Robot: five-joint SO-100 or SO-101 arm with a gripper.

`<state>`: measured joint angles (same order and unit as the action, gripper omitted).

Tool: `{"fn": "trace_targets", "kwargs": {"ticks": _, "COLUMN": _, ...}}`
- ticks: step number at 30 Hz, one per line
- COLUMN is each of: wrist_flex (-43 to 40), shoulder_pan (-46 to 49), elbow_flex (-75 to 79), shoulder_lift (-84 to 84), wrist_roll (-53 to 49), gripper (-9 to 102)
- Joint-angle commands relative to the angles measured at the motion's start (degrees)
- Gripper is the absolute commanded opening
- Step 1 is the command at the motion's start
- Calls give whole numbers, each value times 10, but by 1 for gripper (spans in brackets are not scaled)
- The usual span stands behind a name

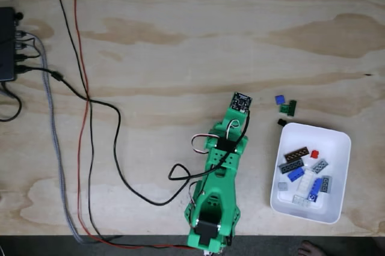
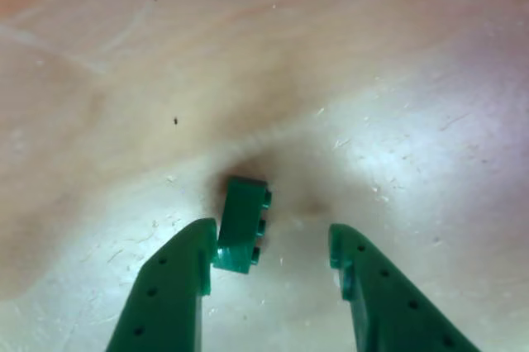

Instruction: Put all lego bricks in the bin.

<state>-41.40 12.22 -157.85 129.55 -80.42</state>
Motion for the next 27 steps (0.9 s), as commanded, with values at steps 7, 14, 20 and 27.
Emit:
{"fn": "trace_targets", "kwargs": {"ticks": 7, "wrist_flex": 14, "shoulder_pan": -9, "elbow_flex": 55, "shoulder_lift": -96, "wrist_roll": -12, "gripper": 0}}
{"fn": "trace_targets", "kwargs": {"ticks": 14, "wrist_flex": -36, "shoulder_pan": -74, "elbow_flex": 101, "shoulder_lift": 30, "wrist_roll": -12, "gripper": 0}}
{"fn": "trace_targets", "kwargs": {"ticks": 20, "wrist_flex": -200, "shoulder_pan": -275, "elbow_flex": 312, "shoulder_lift": 163, "wrist_roll": 43, "gripper": 0}}
{"fn": "trace_targets", "kwargs": {"ticks": 27, "wrist_flex": -47, "shoulder_pan": -223, "elbow_flex": 175, "shoulder_lift": 79, "wrist_roll": -4, "gripper": 0}}
